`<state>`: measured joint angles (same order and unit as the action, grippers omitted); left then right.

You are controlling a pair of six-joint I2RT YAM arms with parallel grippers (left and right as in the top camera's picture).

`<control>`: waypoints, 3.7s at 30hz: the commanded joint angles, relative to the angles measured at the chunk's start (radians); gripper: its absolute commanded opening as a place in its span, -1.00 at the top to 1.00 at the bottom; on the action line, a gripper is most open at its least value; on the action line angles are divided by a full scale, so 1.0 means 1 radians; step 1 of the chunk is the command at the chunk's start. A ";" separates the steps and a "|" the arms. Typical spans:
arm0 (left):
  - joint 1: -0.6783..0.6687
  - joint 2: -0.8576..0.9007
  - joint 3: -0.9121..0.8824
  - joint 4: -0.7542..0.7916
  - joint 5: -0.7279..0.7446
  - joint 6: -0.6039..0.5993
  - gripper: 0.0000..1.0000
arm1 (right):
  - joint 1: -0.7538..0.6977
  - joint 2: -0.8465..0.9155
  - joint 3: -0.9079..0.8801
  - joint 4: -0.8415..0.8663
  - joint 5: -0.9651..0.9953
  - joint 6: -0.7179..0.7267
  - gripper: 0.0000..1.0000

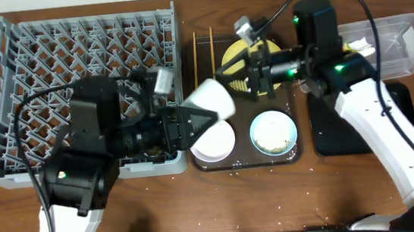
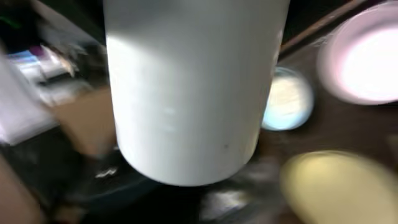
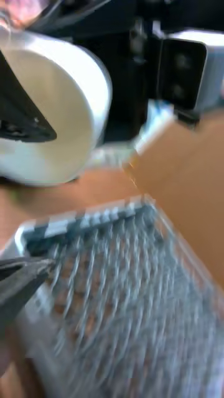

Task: Sort waste into correct bins and load items into the dishwasher
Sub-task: 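Lower white cup into dish rack with left gripper and release, then grasp rim of blue rice bowl with right gripper, then tip blue bowl over black tray to pour out rice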

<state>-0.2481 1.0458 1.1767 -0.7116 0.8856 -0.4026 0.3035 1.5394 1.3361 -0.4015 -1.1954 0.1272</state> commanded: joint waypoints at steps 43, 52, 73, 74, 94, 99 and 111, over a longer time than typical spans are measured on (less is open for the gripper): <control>0.633 0.418 0.018 -0.337 -0.685 0.008 -0.90 | -0.106 -0.098 0.011 -0.481 0.500 -0.077 -0.18; 0.651 0.321 0.050 -0.378 -0.454 0.163 -0.86 | -0.105 -0.098 0.010 -0.536 0.591 -0.079 -0.18; 0.171 -0.032 0.051 -0.392 -0.547 0.335 -0.75 | 0.283 0.100 -0.237 -0.362 1.210 0.306 0.32; 0.171 -0.032 0.051 -0.392 -0.547 0.335 -0.75 | 0.286 0.133 -0.240 -0.350 1.211 0.306 0.36; 0.171 -0.032 0.050 -0.403 -0.547 0.335 -0.75 | 0.287 0.302 -0.240 -0.273 1.270 0.337 0.87; 0.171 -0.032 0.050 -0.409 -0.547 0.335 -0.75 | 0.287 0.312 -0.237 -0.283 1.257 0.340 0.98; 0.171 -0.032 0.050 -0.409 -0.547 0.335 -0.75 | 0.027 -0.042 -0.206 -0.300 0.705 0.241 0.98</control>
<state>-0.0742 1.0183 1.2022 -1.1187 0.3515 -0.0776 0.4557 1.6253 1.1118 -0.6987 -0.2134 0.4179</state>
